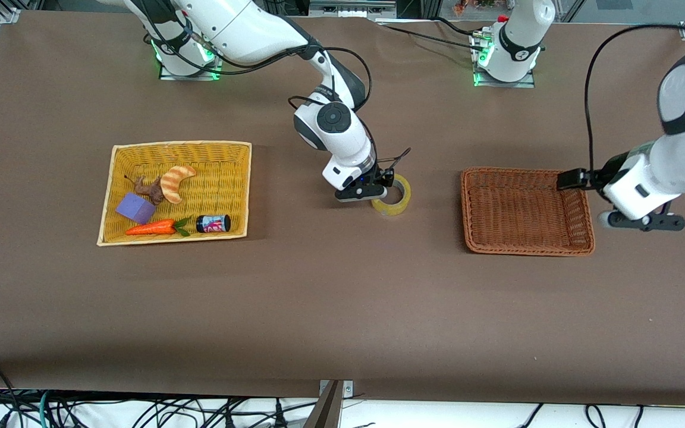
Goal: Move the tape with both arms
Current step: 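Set the tape down between trays while the left gripper reaches toward it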
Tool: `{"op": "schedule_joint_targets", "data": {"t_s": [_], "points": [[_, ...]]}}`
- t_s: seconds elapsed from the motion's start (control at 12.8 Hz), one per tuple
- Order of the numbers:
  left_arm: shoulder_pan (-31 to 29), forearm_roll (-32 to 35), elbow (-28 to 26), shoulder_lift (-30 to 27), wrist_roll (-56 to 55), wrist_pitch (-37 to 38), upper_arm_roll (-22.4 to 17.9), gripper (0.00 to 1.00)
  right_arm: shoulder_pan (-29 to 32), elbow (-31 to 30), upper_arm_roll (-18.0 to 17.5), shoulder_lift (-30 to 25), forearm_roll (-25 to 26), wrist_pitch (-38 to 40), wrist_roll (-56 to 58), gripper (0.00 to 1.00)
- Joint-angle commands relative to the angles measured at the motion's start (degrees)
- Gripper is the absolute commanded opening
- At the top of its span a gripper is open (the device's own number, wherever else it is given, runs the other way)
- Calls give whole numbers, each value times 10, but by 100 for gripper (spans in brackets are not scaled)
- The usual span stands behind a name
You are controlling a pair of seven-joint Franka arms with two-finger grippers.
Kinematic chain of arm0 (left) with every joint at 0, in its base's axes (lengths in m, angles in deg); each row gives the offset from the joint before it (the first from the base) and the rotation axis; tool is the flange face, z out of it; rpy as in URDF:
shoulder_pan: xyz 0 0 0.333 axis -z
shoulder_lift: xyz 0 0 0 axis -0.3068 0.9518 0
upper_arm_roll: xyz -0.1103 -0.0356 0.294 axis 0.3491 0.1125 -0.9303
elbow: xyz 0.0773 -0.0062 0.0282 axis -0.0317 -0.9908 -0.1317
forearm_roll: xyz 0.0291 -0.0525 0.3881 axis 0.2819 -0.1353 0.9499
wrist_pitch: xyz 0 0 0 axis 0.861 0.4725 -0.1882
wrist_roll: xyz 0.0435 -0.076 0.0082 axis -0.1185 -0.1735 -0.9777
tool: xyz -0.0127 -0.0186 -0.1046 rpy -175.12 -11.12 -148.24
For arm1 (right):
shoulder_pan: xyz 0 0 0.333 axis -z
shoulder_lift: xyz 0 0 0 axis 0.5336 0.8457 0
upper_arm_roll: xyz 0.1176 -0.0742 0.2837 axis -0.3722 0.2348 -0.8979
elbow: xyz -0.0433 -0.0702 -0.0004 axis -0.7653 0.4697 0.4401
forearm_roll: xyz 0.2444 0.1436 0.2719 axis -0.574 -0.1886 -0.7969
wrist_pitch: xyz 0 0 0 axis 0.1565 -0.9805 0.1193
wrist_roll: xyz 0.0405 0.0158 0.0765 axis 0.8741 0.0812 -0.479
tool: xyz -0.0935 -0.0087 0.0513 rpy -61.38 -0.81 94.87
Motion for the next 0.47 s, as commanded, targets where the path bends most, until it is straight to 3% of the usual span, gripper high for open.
{"op": "schedule_joint_targets", "data": {"t_s": [0.0, 0.23, 0.39], "points": [[6, -14, -7, 36, -30, -34, 1, 100, 33, 3, 12, -55, -3, 93, 5, 100], [0, -18, -61, 53, -143, -125, 85, 100, 88, 1, 30, -127, -1, 250, 111, 100], [-3, -18, -115, 58, -206, -209, 139, 100, 90, 1, 96, -168, -2, 377, 203, 100]]}}
